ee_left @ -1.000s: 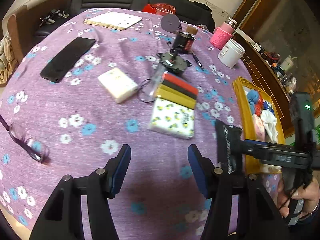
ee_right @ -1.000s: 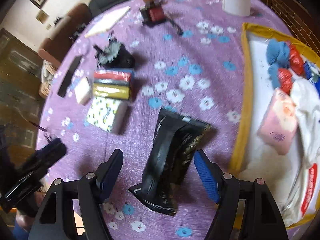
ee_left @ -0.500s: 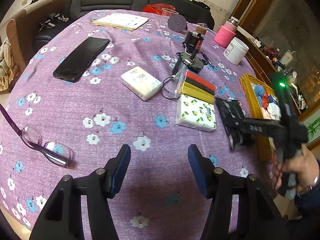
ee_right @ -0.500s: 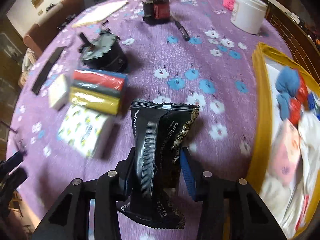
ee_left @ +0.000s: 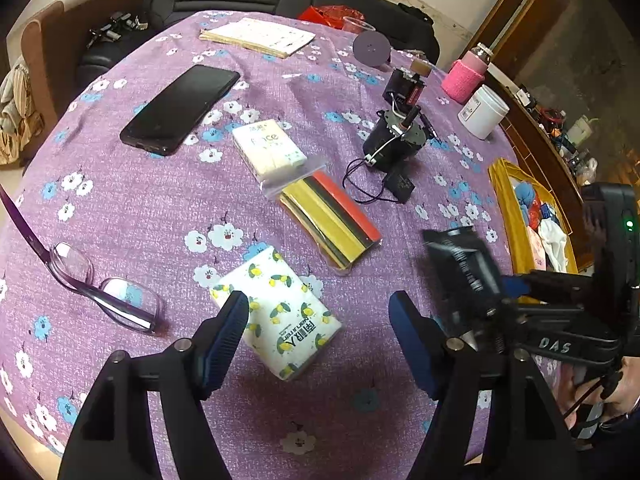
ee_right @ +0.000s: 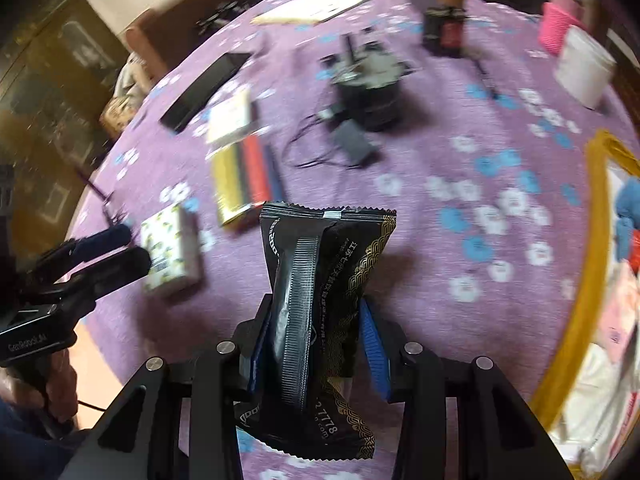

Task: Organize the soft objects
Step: 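Grasp the lemon-print tissue pack with the left tool while the right tool holds the black bag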

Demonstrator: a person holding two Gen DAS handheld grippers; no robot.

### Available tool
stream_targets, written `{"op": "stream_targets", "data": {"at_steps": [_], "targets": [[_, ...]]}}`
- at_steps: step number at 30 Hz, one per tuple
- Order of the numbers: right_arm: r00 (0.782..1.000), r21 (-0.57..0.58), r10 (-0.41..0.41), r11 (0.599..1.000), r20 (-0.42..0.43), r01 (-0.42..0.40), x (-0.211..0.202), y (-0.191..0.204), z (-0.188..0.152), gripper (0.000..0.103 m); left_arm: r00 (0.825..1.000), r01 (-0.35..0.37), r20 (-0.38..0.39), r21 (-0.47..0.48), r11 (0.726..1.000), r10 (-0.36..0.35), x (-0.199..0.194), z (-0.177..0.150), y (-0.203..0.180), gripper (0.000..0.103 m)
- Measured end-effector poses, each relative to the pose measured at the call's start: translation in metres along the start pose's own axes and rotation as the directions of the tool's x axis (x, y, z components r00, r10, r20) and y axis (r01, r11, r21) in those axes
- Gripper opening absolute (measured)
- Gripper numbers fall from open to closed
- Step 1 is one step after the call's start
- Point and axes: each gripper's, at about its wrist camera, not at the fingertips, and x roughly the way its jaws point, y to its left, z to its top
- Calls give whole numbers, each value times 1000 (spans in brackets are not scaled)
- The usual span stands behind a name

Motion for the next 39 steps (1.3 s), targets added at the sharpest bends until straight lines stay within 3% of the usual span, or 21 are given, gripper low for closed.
{"op": "stream_targets", "data": {"at_steps": [4,7,11,18,19,20,21,24,31,39], "targets": [[1000,-10,-30,999,7,30,-6,-7,-13,45,999,-32,-18,-41,999,32,0,-4,7,75],[999,-29,-50,998,9,50,-8,-11,-24,45,998,-44,-44,-131,990,38,4,-8,19,75],[999,-52,-49,997,19,50,-13,-14,-31,45,993,-86,-99,-211,974,66,17,-7,19,75],[999,-109,-5,994,46,10,-18,-12,-36,45,981,-176,-123,-261,949,148,39,-2,15,77],[999,-114,1,993,53,5,-21,-13,-37,45,980,-183,-129,-266,946,153,42,-3,16,73],[998,-117,4,993,59,3,-23,-14,-38,45,976,-207,-118,-260,943,182,41,-5,15,70],[998,-118,7,993,65,1,-25,-17,-39,45,974,-218,-115,-251,943,194,41,-6,13,61],[997,-111,16,994,78,-7,-31,-25,-40,45,979,-198,-91,-222,955,182,38,-11,5,54],[996,-65,34,997,85,-28,-36,-46,-40,45,994,-106,-32,-12,994,106,32,-17,-58,54],[989,-32,56,998,136,-52,-53,-64,-42,45,992,-117,59,186,976,107,14,-9,-117,54]]}}
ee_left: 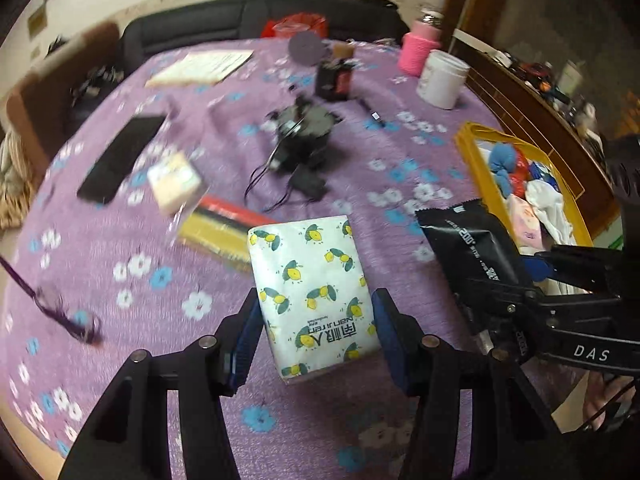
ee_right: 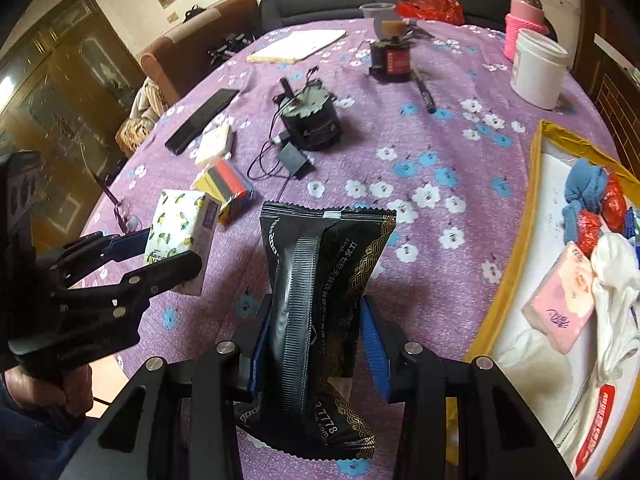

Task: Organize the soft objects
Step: 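Grasp the lemon-print tissue pack with the left tool while the right tool holds the black bag, then carry the lemon-print pack and black bag over the tray with both tools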

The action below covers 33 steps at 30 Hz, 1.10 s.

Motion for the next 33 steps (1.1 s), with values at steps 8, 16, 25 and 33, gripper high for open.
{"op": "stream_targets", "data": {"at_steps": [8,16,25,33], "targets": [[998,75,-5,997,59,0,-28,-31,-6,45,999,-11,41,119,993,6,-4,17,-41,54],[995,147,-31,989,96,17,-53,-61,-18,45,999,8,51,200,980,-19,-2,29,-77,54],[990,215,-62,976,128,33,-75,-89,-34,45,997,28,63,281,959,-48,0,40,-117,54],[985,264,-92,963,145,51,-93,-108,-48,45,995,49,66,330,943,-74,1,44,-144,54]]}}
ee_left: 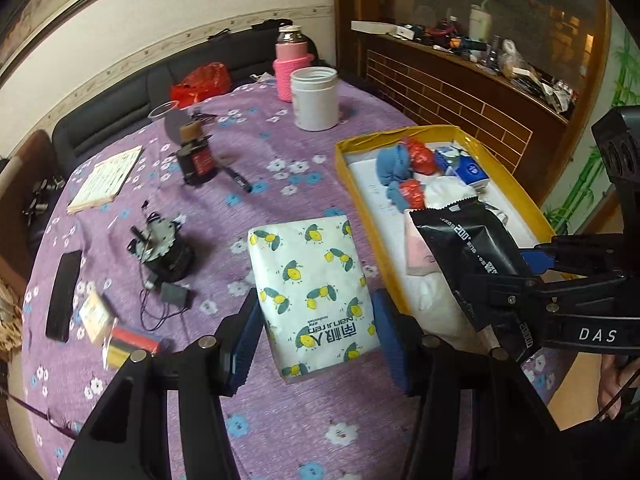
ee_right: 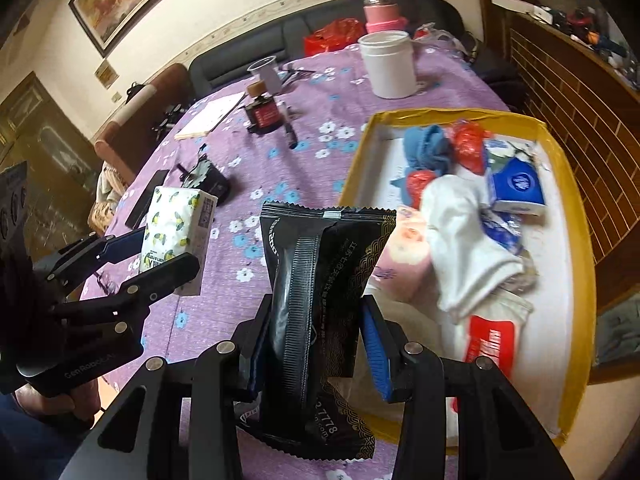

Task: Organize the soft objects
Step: 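Carry the lemon-print pack and black bag over the tray with both tools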

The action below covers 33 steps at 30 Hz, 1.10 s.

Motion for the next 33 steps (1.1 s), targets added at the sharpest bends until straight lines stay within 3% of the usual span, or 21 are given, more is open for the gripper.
{"op": "stream_targets", "data": {"at_steps": [22,33], "targets": [[994,141,-96,986,52,88,-43,-69,-11,45,995,98,18,27,995,-99,15,32,-53,54],[990,229,-140,964,6,134,-32,-111,-11,45,985,168,-57,99,981,-163,47,31,-101,54]]}}
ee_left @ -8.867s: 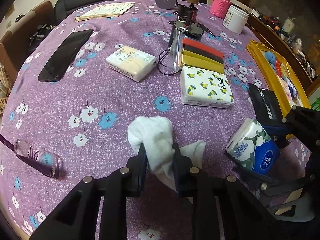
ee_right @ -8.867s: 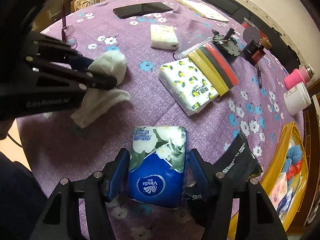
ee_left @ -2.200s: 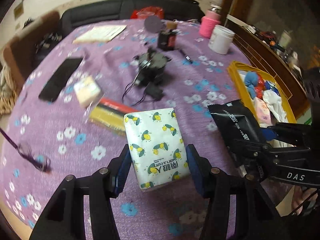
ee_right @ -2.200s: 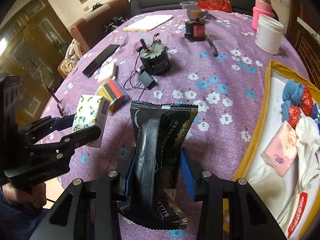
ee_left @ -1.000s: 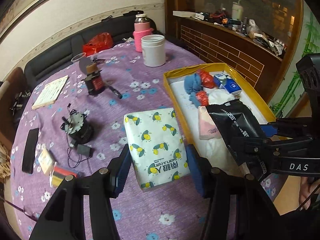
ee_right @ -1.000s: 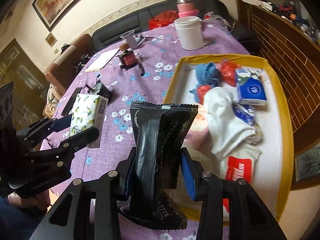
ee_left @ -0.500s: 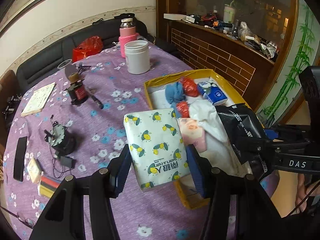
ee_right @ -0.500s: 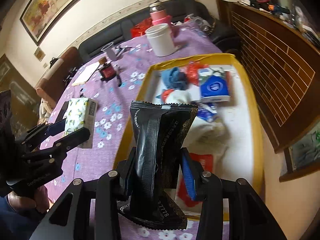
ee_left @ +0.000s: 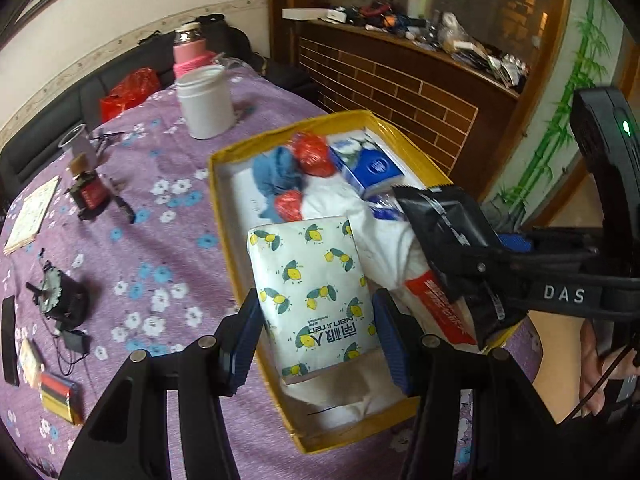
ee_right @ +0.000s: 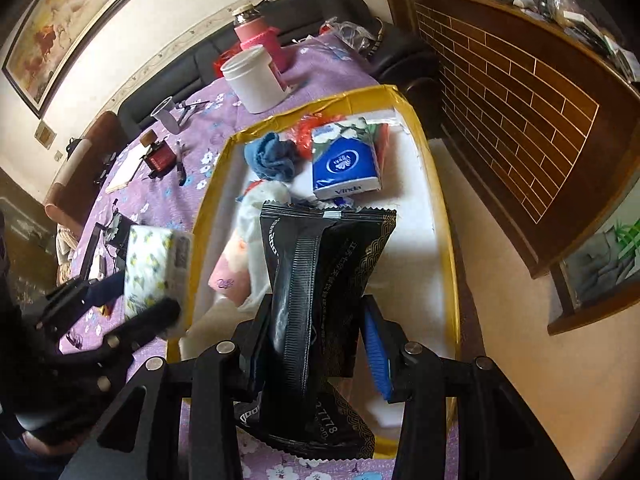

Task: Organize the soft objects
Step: 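Carry the lemon-print pack and black bag over the tray with both tools, then lower both items into the tray and open both tools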

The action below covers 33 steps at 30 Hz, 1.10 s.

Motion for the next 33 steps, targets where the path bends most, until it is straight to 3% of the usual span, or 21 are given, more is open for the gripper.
{"op": "stream_targets", "data": {"at_steps": [11,33], "targets": [[1000,16,-4,1000,-11,4,15,-10,9,45,998,23,-66,14,1000,-22,25,-6,-11,54],[999,-17,-49,999,-10,49,42,-14,30,47,997,10,-77,61,998,-6,34,-7,-17,54]]}}
